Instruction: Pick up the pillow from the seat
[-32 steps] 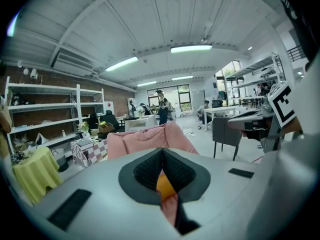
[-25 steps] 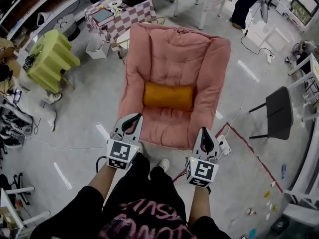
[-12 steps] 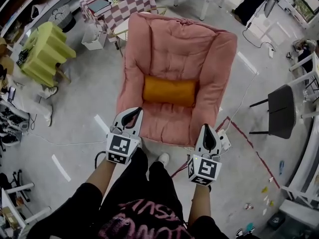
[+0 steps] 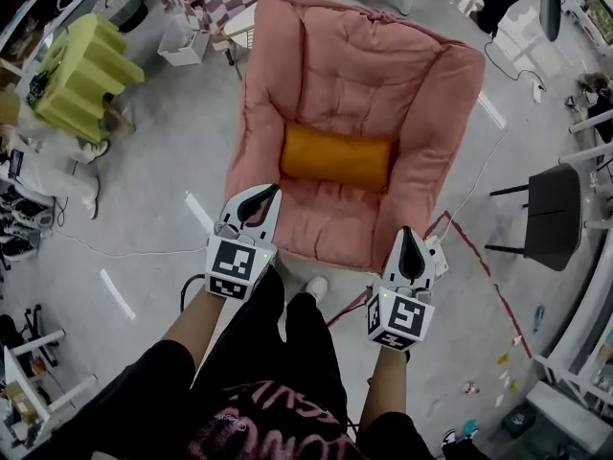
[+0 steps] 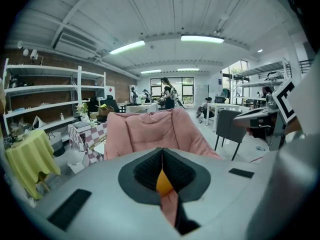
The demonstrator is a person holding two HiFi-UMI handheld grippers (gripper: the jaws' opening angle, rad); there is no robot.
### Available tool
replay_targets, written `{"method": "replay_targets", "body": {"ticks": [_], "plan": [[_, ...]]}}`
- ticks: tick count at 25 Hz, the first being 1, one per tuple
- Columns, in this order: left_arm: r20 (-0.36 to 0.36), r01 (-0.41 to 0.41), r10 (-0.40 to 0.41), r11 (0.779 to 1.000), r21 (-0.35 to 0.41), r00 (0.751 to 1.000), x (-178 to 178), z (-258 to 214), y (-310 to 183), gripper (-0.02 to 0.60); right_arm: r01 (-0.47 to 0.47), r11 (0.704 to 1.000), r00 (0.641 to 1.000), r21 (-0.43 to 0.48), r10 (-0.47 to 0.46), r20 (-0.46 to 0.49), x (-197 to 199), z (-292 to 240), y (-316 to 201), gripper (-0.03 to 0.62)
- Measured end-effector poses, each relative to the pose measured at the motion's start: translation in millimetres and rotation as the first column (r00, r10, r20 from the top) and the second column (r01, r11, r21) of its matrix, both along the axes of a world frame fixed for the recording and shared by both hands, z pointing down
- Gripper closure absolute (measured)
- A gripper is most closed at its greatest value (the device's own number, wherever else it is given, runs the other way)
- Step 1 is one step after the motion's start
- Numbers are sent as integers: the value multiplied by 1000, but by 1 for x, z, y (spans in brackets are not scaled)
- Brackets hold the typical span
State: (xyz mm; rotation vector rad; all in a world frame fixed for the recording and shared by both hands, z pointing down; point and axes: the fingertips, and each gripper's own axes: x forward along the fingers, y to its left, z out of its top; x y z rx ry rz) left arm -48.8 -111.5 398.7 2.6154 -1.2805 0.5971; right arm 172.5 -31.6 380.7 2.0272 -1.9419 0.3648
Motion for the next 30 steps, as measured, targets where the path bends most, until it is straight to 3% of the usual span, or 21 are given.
{"method": "replay_targets", "body": {"ticks": [30], "plan": [[-2, 51, -52, 993, -106, 999, 22, 125, -78, 571, 52, 994, 999, -93, -53, -4, 9, 114, -84, 574]]}}
